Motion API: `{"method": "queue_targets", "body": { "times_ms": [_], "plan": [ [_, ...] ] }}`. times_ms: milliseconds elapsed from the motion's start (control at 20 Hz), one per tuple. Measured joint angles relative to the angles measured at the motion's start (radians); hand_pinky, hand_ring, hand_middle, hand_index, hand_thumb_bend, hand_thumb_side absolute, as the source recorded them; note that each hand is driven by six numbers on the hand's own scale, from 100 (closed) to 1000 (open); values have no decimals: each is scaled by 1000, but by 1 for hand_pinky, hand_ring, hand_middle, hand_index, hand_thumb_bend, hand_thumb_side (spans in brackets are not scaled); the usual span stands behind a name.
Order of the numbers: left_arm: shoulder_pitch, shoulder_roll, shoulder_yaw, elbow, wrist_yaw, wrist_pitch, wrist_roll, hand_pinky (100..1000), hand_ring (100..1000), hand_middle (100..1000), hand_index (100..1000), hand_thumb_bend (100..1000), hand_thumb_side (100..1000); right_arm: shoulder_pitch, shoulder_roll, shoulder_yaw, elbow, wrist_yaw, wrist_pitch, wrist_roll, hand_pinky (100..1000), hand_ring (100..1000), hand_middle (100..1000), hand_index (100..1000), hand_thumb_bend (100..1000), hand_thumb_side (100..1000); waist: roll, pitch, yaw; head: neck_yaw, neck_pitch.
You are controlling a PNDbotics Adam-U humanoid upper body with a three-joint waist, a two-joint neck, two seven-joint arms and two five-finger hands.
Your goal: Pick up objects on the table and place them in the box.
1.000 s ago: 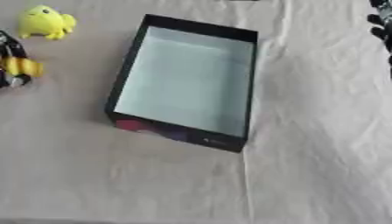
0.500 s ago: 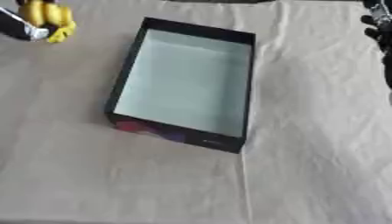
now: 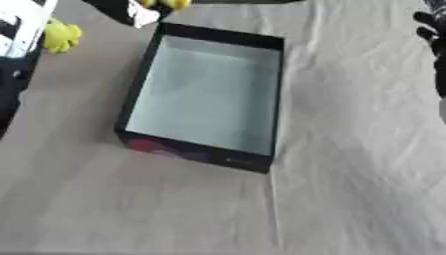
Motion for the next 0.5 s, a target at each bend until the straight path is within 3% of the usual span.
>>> {"method": "queue_targets", "body": {
  "times_ms": [250,300,350,500],
  "plan": [
    [24,-34,-41,53,-63,-24,-47,642,615,622,700,432,104,-2,0,-1,0,-7,-4,-11,932,845,854,876,491,532,2,0,0,2,0],
    [28,-36,-49,64,-74,-30,-56,691,665,676,752,485,207,-3,0,-1,0,-7,-4,-12,932,844,854,876,490,533,3,0,0,2,0],
    [32,-39,-55,74,-83,-35,-65,770,744,756,834,592,404,-3,0,-1,0,-8,-4,-12,932,844,854,876,489,533,3,0,0,2,2],
    [39,-43,-61,96,-101,-44,-70,843,805,809,889,706,567,-5,0,-1,0,-8,-4,-12,932,844,853,876,486,535,1,0,1,1,2]
  ]
}}
